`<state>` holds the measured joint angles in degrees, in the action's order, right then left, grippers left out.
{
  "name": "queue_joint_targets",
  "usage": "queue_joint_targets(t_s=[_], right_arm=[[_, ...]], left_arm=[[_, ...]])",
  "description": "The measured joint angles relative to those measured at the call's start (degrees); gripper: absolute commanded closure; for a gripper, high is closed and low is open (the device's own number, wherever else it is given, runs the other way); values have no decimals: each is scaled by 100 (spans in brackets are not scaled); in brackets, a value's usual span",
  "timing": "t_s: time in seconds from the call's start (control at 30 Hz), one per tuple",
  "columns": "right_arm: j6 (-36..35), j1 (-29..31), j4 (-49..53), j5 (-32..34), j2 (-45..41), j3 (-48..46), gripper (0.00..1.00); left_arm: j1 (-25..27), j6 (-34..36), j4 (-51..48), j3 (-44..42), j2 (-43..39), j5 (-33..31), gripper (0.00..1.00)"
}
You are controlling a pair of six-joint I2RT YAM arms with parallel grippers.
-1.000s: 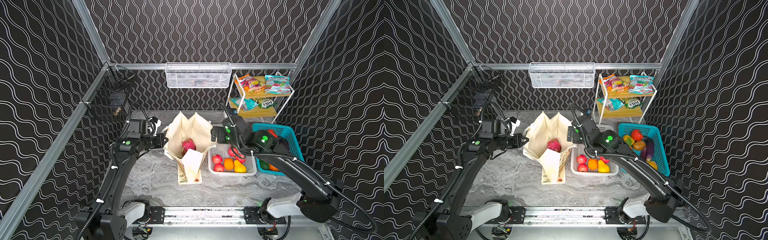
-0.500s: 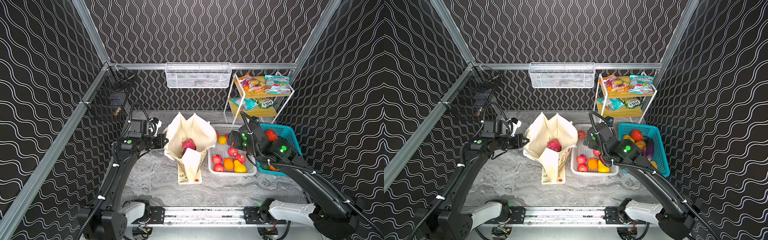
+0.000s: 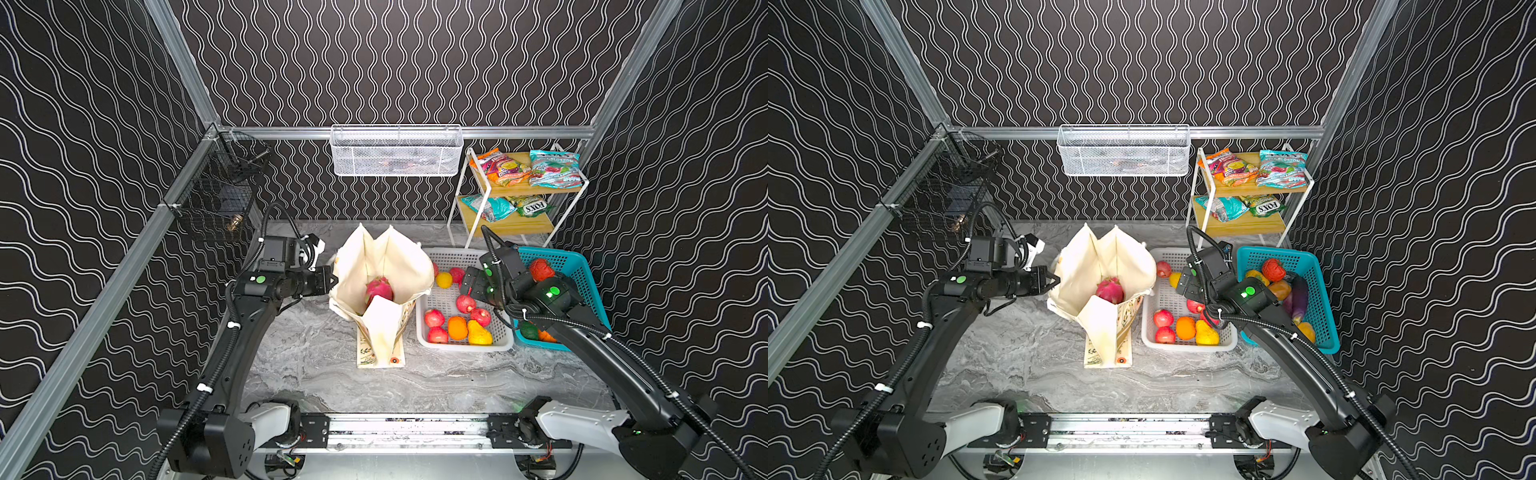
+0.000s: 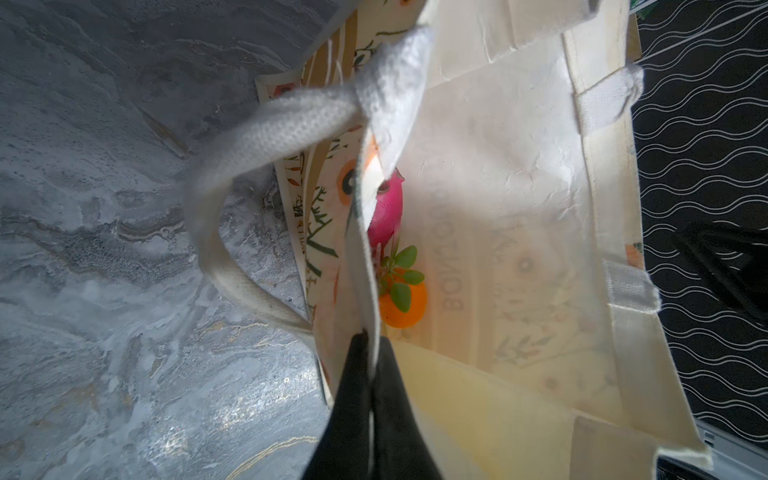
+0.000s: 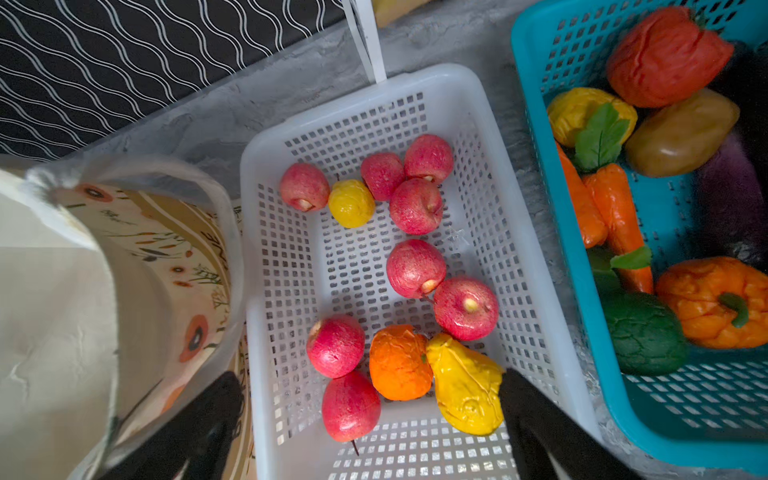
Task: Place the food into the grocery bag and tie it
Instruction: 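Move the right gripper over the white basket toward the red apples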
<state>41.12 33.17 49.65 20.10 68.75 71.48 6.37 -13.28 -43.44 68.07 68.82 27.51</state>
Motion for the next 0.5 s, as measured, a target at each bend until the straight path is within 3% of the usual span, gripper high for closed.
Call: queue_joint_targets(t_s=[0.5], right_arm=[[-184,-415,-332,-911,428,-501,5]], left_arm=[[2,-2,15,-76,17,-9,100]])
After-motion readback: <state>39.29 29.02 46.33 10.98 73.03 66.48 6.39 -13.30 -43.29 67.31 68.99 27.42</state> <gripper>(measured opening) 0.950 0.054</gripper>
